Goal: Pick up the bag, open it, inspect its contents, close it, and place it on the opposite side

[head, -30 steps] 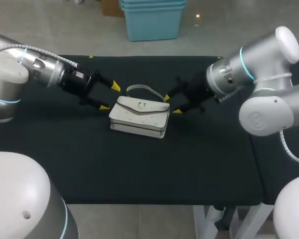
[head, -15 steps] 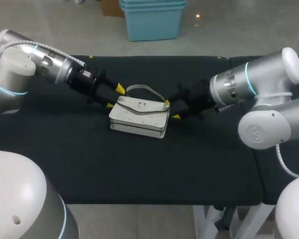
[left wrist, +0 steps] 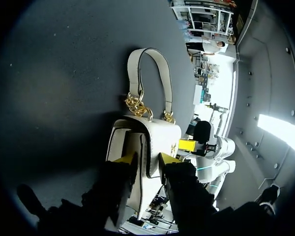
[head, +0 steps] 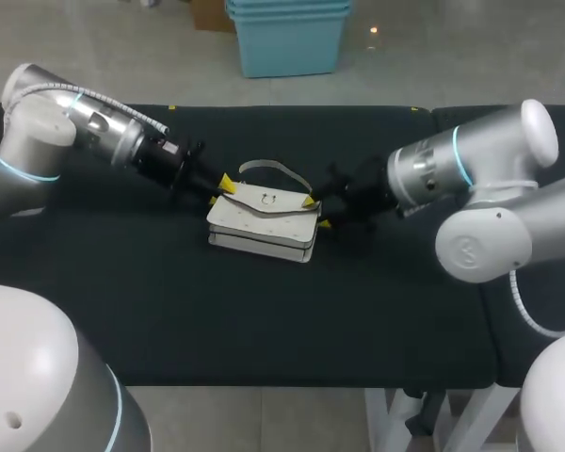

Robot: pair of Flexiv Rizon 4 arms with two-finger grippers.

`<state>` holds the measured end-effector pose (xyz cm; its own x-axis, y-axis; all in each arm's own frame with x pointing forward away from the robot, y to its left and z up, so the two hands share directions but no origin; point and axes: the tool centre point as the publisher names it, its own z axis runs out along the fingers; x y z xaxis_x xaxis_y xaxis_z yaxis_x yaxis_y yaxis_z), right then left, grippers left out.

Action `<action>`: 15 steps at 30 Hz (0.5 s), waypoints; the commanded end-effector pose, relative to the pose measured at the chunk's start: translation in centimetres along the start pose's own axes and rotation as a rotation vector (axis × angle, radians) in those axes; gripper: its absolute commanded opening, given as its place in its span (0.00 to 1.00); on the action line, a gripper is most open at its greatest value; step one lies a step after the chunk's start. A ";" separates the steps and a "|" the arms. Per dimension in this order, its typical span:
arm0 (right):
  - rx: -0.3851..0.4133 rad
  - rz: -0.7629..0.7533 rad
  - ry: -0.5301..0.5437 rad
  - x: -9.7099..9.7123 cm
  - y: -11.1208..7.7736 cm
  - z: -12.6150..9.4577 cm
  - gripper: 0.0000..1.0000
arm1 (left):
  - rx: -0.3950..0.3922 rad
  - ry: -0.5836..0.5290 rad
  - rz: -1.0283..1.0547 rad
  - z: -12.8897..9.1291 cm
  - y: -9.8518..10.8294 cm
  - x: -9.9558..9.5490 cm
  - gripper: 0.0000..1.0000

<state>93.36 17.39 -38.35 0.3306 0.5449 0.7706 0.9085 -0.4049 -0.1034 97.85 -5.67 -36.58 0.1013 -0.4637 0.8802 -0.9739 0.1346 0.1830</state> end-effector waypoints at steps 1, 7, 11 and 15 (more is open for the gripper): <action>-0.149 0.007 0.007 -0.6 -0.2 1.2 0.45 | -0.037 0.024 -0.003 0.5 -0.7 -1.1 0.20; -0.149 0.017 0.021 -0.9 -0.4 1.4 0.00 | -0.036 0.024 -0.002 0.6 -0.5 -1.4 0.00; -0.152 0.021 0.030 -1.0 -0.4 1.2 0.00 | -0.025 0.022 0.012 0.2 -0.2 -1.1 0.21; -0.161 0.024 0.039 -0.9 -0.4 0.9 0.67 | -0.007 0.024 0.027 -0.1 0.0 -0.8 0.54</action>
<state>93.35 17.69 -38.98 0.3371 0.5060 0.7939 0.9007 -0.4187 -0.1156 98.11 -5.43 -37.13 0.0817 -0.4406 0.8940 -0.9720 0.1629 0.1691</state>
